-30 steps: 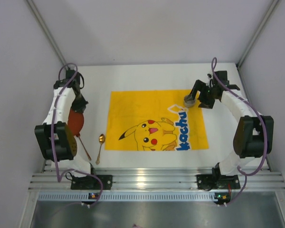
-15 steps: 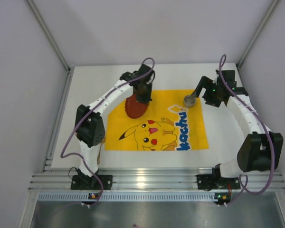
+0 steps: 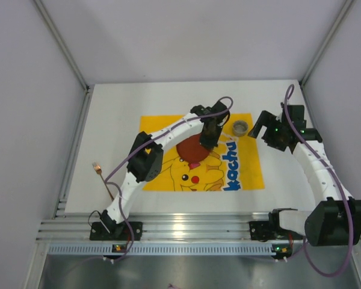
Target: Set the dinner table for one person
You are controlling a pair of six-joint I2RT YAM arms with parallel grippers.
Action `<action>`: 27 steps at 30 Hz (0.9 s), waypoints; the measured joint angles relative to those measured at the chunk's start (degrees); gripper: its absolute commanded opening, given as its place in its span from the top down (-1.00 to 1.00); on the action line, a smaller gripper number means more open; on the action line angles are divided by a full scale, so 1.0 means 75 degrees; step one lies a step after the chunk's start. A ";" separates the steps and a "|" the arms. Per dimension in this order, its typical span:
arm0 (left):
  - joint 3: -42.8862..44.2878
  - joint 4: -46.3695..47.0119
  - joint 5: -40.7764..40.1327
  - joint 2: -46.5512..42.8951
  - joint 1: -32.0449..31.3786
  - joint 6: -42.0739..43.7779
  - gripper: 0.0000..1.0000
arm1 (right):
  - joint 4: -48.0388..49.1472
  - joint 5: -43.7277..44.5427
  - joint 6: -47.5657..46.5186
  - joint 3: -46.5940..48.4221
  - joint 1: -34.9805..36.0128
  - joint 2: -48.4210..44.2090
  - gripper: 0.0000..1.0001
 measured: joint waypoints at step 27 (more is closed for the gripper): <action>-0.5587 0.0195 -0.0863 -0.5144 0.3209 -0.0501 -0.49 | -0.0131 -0.0105 0.0055 -0.0490 0.0000 -0.0673 -0.99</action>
